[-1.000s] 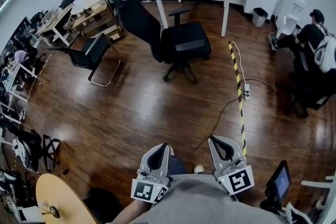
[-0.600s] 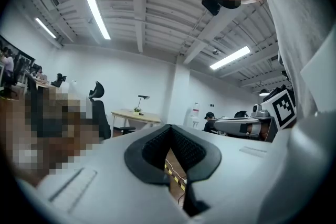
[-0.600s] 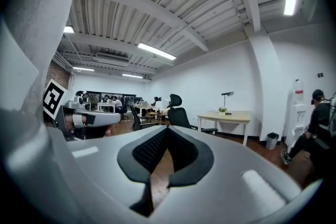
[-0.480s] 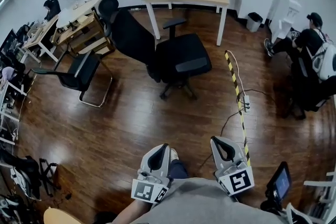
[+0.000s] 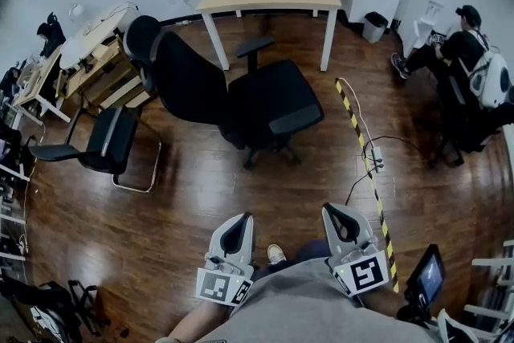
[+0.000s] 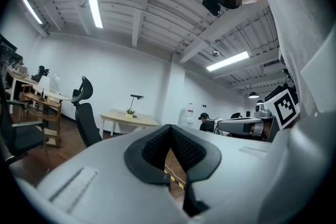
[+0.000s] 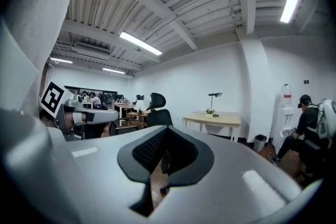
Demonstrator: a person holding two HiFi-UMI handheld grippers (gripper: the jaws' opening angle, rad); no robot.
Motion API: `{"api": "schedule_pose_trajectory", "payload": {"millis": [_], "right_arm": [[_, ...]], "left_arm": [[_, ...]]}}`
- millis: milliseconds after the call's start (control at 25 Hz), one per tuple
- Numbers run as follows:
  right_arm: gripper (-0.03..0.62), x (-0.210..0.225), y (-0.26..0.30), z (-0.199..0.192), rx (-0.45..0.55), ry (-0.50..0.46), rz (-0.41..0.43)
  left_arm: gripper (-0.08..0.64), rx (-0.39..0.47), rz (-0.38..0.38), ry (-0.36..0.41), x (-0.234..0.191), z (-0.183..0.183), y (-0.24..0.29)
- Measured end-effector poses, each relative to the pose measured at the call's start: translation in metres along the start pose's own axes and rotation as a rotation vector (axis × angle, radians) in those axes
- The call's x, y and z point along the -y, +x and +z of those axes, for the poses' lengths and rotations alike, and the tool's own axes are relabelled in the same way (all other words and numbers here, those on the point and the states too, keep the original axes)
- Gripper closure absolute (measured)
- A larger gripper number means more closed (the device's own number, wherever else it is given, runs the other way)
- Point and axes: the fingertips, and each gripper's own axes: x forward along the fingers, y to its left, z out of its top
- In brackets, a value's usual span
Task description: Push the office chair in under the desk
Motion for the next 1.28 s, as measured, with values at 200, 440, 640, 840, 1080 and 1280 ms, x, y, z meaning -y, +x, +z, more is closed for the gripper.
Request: {"api": "schedule_pose_trajectory", "payload": {"millis": [200,440,640,840,1080,1280], "right_arm": [[0.586,0.037,0.046,-0.009,-0.003,0.014,-0.022],[0.586,0.091,0.119,-0.001,0.021,0.016,-0.006],[0.586,0.141,0.168,0.008,0.049,0.031,0.004],[0.586,0.171,0.207,0.011,0.05,0.026,0.03],[0.586,0.179,0.242,0.02,0.052,0.014,0.017],[0.586,0.179,0.259,0.022,0.062,0.03,-0.026]], "left_arm": [[0.555,-0.015,-0.008,0.006,-0.028,-0.008,0.053],[0.555,-0.027,0.015,0.004,-0.062,-0.005,0.133],[0.555,-0.014,0.037,0.035,-0.087,0.006,0.199],[0.555,-0.003,0.089,0.049,-0.114,0.015,0.24],[0.555,-0.001,0.092,0.062,-0.15,0.027,0.264],[0.555,-0.027,0.102,0.082,-0.186,0.025,0.272]]}}
